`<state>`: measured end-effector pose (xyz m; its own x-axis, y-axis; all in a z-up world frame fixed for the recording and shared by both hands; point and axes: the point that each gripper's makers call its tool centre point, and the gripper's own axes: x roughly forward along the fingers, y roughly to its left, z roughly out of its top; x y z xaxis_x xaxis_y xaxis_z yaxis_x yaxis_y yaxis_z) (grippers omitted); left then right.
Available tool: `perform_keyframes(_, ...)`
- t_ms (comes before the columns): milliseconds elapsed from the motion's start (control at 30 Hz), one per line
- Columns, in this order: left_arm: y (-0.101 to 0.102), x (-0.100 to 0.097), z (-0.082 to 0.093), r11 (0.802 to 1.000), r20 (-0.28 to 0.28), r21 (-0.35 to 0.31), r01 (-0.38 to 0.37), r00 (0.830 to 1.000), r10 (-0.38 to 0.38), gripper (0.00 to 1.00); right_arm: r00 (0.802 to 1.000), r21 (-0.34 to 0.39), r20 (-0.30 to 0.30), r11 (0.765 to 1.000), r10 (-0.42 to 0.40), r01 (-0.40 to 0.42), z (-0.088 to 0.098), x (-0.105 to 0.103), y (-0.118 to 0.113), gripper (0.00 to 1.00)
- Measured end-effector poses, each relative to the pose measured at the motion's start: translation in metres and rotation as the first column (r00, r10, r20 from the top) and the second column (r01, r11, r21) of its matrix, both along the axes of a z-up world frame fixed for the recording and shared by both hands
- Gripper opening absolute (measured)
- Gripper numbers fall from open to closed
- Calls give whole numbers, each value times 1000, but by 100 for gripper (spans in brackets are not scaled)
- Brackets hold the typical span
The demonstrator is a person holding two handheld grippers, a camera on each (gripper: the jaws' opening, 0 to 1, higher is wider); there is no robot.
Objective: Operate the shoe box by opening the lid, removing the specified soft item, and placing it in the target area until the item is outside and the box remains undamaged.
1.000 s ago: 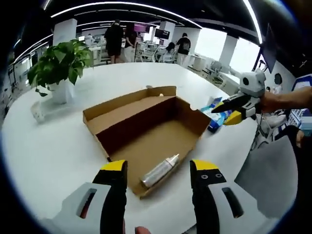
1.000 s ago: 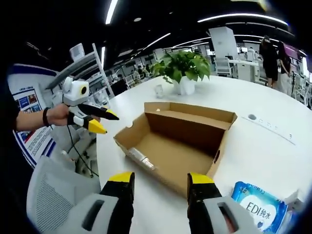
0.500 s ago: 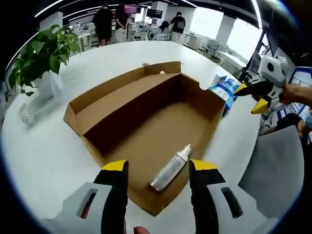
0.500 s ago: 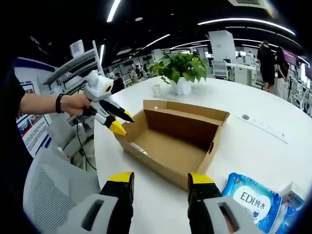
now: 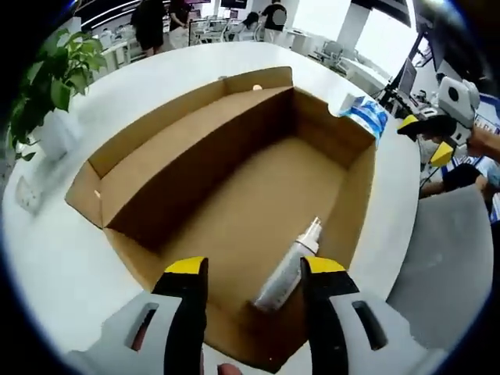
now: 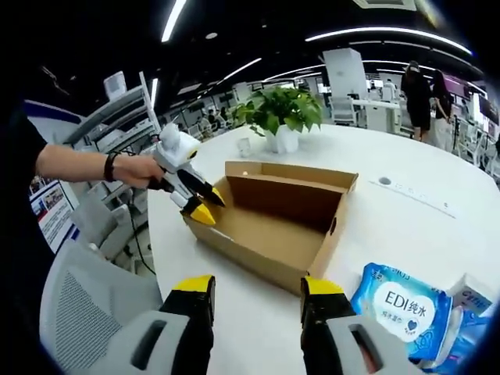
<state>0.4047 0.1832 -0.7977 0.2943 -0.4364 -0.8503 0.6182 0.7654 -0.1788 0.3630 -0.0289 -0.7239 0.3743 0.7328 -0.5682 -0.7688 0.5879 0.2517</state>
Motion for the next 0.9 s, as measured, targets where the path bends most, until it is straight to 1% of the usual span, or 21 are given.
perform_keyframes(33,0,-1,-2,1000,-4,14,16,1000,-16,49,1000,0,0,1000,-1,1,0,-1,0,41)
perform_keyframes(100,-2,0,-4,999,-6,18,33,999,-33,48,1000,2,-2,1000,-6,6,0,-3,-1,41)
perform_keyframes(133,0,0,-4,998,-8,38,54,999,-54,47,1000,1,-3,1000,-8,8,0,-4,-1,41)
perform_keyframes(167,1,3,-4,996,10,52,73,997,-73,49,1000,0,-5,1000,-10,10,-1,-4,-1,41)
perform_keyframes(233,1,2,-6,994,-9,54,91,996,-91,51,1000,-1,-10,1000,-13,13,-2,-4,-3,41)
perform_keyframes(267,2,2,-7,992,-8,72,108,994,-108,51,1000,-3,-10,1000,-14,14,-2,-5,-3,41)
perform_keyframes(300,5,3,-8,983,1,107,146,989,-147,52,1000,-4,-10,1000,-15,15,-2,-5,-3,41)
perform_keyframes(367,5,3,-9,973,12,136,185,982,-189,52,1000,-1,-9,1000,-19,19,-1,-5,-4,41)
perform_keyframes(433,4,4,-8,959,24,173,224,972,-232,53,1000,-2,-10,1000,-24,24,-1,-6,-6,41)
perform_keyframes(467,4,5,-8,947,34,202,248,965,-260,53,1000,-3,-11,1000,-26,26,-1,-6,-7,41)
perform_keyframes(500,4,6,-8,943,38,211,257,962,-270,53,1000,-4,-11,1000,-27,27,-1,-6,-7,41)
perform_keyframes(533,2,6,-7,932,46,227,282,953,-299,53,1000,-5,-11,1000,-28,28,-1,-6,-8,41)
perform_keyframes(567,1,5,-7,928,50,235,290,950,-309,54,999,-6,-12,1000,-30,30,-2,-6,-9,41)
perform_keyframes(633,-2,5,-6,909,59,263,322,935,-348,54,999,-5,-13,999,-34,34,-2,-6,-10,41)
perform_keyframes(667,-3,6,-6,897,69,281,341,925,-373,53,999,-5,-14,999,-36,36,-3,-6,-11,41)
perform_keyframes(700,-6,5,-5,881,81,296,368,910,-407,53,999,-5,-15,999,-40,39,-4,-5,-14,41)
perform_keyframes(733,-9,4,-5,875,85,297,381,902,-422,52,999,-5,-15,999,-40,40,-4,-5,-14,41)
perform_keyframes(767,-11,3,-5,873,85,290,391,899,-431,51,999,-4,-17,999,-41,41,-4,-5,-14,41)
perform_keyframes(833,-14,2,-6,875,77,268,404,896,-438,51,999,-5,-20,999,-42,42,-5,-6,-14,41)
perform_keyframes(900,-16,1,-8,880,65,240,410,898,-436,51,999,-6,-24,999,-44,44,-5,-7,-14,41)
